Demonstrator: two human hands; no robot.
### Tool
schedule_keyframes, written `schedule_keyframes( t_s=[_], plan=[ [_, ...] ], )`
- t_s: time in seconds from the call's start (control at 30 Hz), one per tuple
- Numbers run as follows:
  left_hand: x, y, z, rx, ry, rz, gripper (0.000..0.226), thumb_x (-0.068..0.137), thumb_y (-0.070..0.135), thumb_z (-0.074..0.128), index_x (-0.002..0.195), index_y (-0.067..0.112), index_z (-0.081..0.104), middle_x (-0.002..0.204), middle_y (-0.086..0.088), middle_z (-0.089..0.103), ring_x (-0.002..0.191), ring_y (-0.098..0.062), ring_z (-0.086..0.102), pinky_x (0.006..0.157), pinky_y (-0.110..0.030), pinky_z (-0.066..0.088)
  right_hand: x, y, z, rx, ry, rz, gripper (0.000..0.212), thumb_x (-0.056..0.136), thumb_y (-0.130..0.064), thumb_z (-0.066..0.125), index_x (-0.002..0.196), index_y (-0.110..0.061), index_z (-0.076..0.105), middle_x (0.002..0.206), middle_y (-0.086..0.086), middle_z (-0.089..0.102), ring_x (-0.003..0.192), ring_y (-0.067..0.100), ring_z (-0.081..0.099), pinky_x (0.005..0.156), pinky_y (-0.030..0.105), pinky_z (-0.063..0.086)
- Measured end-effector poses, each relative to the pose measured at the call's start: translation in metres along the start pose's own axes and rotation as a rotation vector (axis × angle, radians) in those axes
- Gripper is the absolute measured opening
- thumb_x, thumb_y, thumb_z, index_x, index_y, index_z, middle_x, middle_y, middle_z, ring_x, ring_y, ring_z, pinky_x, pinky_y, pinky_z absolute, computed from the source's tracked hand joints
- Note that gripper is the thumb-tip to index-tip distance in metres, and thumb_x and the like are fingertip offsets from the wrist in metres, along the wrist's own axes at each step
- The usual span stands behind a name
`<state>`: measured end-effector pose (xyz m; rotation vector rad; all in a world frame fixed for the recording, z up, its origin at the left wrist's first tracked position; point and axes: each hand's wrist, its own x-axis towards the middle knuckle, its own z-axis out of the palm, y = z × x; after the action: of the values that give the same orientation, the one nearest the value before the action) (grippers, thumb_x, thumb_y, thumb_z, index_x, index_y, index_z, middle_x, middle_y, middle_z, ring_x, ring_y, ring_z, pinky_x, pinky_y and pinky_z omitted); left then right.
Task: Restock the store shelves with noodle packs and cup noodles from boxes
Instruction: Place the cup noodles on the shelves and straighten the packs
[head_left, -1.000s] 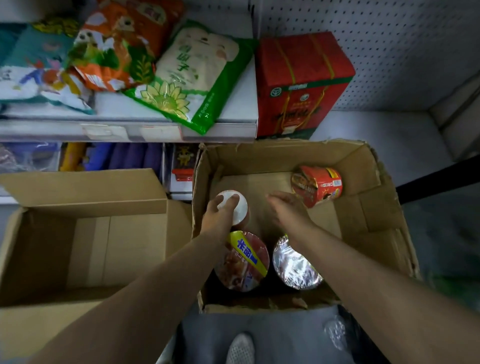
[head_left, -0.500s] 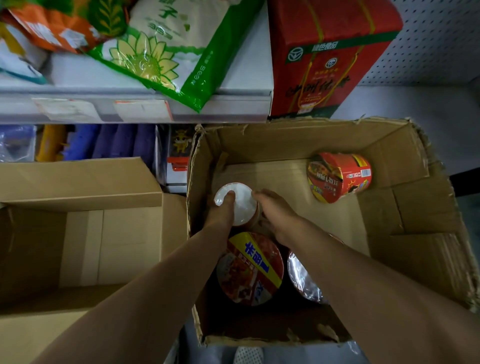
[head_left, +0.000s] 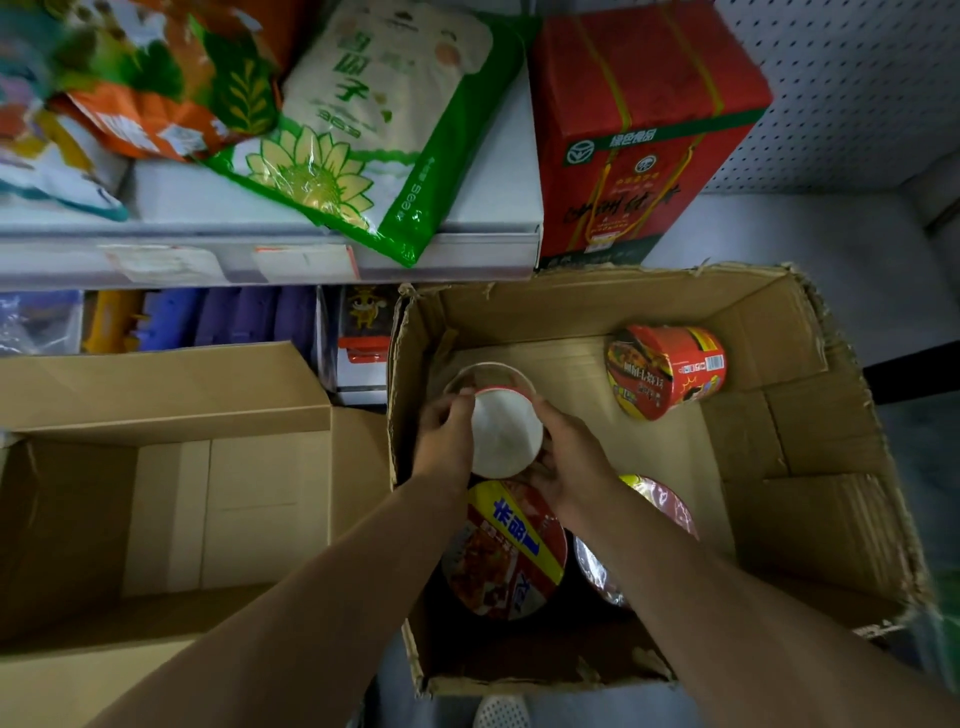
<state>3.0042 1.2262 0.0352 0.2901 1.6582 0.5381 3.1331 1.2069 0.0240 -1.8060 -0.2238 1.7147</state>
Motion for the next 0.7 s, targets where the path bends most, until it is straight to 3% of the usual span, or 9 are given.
schedule_keyframes(
  t_s=[0.13, 0.27, 0.37, 0.47, 0.57, 0.7],
  plan=[
    [-0.032, 0.007, 0.004, -0.046, -0.003, 0.075, 0.023, 0.091, 0.056, 0.063, 0.091, 0.035, 0.056, 0.118, -0.007, 0.06, 0.11, -0.031, 0.059, 0.1, -0.053, 0.05, -0.03, -0.005, -0.003, 0.151, 0.141, -0.071, 0.039, 0.093, -0.05, 0.065, 0.099, -0.014, 0.076, 0.1, 0.013, 0.076, 0.089, 0.028, 0.072, 0.066, 0.037, 0.059],
    [-0.071, 0.01, 0.003, -0.102, -0.063, 0.105, 0.048, 0.072, 0.07, 0.069, 0.093, 0.028, 0.063, 0.112, -0.008, 0.067, 0.105, -0.031, 0.065, 0.095, -0.055, 0.053, -0.067, -0.014, -0.009, 0.243, 0.269, -0.125, 0.031, 0.088, -0.049, 0.072, 0.09, -0.017, 0.073, 0.101, 0.01, 0.073, 0.097, 0.03, 0.068, 0.088, 0.053, 0.059],
    [-0.102, 0.012, -0.006, -0.175, -0.083, 0.115, 0.055, 0.063, 0.07, 0.073, 0.093, 0.025, 0.065, 0.109, -0.009, 0.07, 0.103, -0.032, 0.068, 0.093, -0.057, 0.054, -0.099, -0.021, -0.01, 0.279, 0.278, -0.17, 0.03, 0.083, -0.043, 0.08, 0.095, -0.016, 0.072, 0.109, 0.009, 0.072, 0.102, 0.03, 0.067, 0.091, 0.055, 0.057],
    [-0.124, 0.018, -0.014, -0.216, -0.076, 0.161, 0.061, 0.057, 0.072, 0.078, 0.092, 0.024, 0.064, 0.108, -0.007, 0.071, 0.102, -0.031, 0.069, 0.092, -0.058, 0.054, -0.125, -0.032, -0.005, 0.256, 0.242, -0.244, 0.023, 0.083, -0.038, 0.08, 0.09, -0.017, 0.074, 0.103, 0.008, 0.075, 0.099, 0.029, 0.07, 0.085, 0.05, 0.059],
    [-0.152, 0.031, -0.024, -0.257, -0.089, 0.22, 0.071, 0.042, 0.078, 0.083, 0.086, 0.026, 0.065, 0.11, -0.007, 0.071, 0.106, -0.031, 0.068, 0.094, -0.058, 0.054, -0.158, -0.045, 0.0, 0.256, 0.176, -0.323, 0.037, 0.084, -0.034, 0.079, 0.11, -0.009, 0.071, 0.108, 0.01, 0.075, 0.099, 0.029, 0.072, 0.078, 0.044, 0.061],
    [-0.193, 0.054, -0.037, -0.328, -0.103, 0.305, 0.074, 0.035, 0.073, 0.09, 0.087, 0.027, 0.062, 0.111, -0.01, 0.071, 0.106, -0.032, 0.068, 0.096, -0.059, 0.053, -0.197, -0.062, 0.017, 0.171, 0.092, -0.41, 0.061, 0.065, -0.05, 0.088, 0.115, -0.02, 0.071, 0.107, 0.005, 0.076, 0.102, 0.028, 0.072, 0.094, 0.056, 0.056]
  ],
)
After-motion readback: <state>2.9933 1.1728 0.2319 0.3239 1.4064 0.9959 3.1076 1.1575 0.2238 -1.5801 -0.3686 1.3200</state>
